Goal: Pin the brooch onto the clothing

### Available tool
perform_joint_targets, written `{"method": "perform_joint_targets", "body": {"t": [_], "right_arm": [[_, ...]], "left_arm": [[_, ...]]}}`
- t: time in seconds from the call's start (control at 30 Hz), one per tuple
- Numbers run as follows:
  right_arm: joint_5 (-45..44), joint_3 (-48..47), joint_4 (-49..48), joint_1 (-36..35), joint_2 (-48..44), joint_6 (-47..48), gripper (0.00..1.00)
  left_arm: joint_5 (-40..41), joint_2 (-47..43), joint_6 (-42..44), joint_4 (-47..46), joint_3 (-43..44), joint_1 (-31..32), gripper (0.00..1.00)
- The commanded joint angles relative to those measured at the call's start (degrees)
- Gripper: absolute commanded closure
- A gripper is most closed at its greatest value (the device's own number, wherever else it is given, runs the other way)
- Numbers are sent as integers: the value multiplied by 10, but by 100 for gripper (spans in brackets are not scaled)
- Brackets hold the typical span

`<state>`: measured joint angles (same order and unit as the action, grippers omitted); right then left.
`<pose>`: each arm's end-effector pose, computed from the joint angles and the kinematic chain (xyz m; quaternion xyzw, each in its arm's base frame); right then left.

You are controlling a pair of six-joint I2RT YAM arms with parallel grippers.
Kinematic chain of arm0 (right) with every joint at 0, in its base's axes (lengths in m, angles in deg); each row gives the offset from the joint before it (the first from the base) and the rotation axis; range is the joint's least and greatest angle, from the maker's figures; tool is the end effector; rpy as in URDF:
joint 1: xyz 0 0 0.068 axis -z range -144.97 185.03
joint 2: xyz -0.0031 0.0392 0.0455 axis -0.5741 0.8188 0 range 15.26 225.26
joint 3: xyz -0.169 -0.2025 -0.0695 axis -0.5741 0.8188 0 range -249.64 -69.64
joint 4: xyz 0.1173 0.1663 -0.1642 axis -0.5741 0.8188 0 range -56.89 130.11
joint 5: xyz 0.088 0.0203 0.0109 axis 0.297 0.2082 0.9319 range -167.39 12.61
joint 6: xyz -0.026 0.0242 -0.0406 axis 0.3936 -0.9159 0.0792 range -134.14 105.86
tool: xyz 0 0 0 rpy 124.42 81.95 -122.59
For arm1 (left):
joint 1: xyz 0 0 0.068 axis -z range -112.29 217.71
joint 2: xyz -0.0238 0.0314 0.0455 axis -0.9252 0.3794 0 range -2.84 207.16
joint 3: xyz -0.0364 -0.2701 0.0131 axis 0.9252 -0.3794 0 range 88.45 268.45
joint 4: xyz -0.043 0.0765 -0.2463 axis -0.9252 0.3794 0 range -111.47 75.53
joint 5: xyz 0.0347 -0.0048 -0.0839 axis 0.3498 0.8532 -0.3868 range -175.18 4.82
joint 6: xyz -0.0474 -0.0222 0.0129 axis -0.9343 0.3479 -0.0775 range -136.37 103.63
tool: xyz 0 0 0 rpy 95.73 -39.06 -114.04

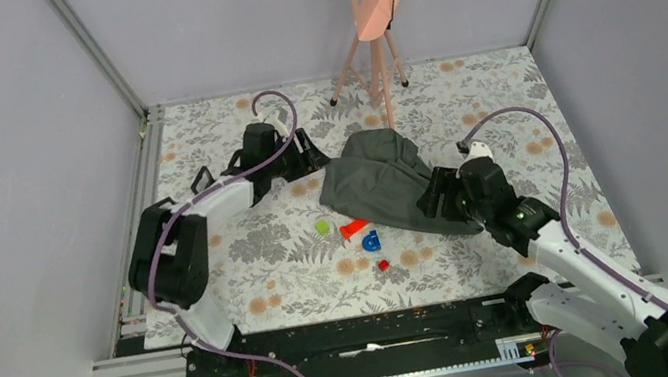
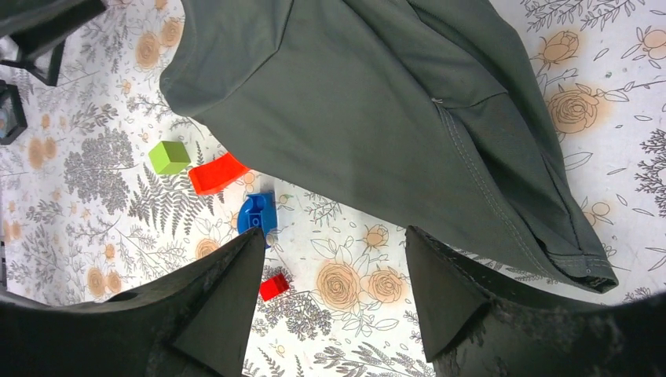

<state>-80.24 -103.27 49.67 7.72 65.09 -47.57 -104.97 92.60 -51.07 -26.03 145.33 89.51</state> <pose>0.1731 0.0874 0.2452 0.0587 0.8756 0.2233 0.4242 0.3327 -0.1461 0.2104 -0.0175 0.8733 -0.3526 0.3356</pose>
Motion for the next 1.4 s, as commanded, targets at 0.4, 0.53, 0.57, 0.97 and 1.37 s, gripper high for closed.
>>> {"method": "perform_joint_targets", "body": {"t": [0.4, 0.53, 0.57, 0.97, 1.37], "right_arm": [[-14, 19, 26, 0, -40, -10, 27], [-6, 19, 19, 0, -30, -11, 27], [-6, 19, 18, 0, -30, -11, 27], [-13, 22, 26, 0, -37, -11, 27], [-22, 22, 39, 0, -45, -4, 27]], "left_arm": [[-31, 219, 18, 2, 195, -19, 38], [-51, 244, 15, -1, 212, -19, 38], [-57, 248, 15, -5, 217, -18, 39], [-105, 241, 4, -26, 211, -8, 58], [-166, 172, -72, -108, 128, -4, 100]]}}
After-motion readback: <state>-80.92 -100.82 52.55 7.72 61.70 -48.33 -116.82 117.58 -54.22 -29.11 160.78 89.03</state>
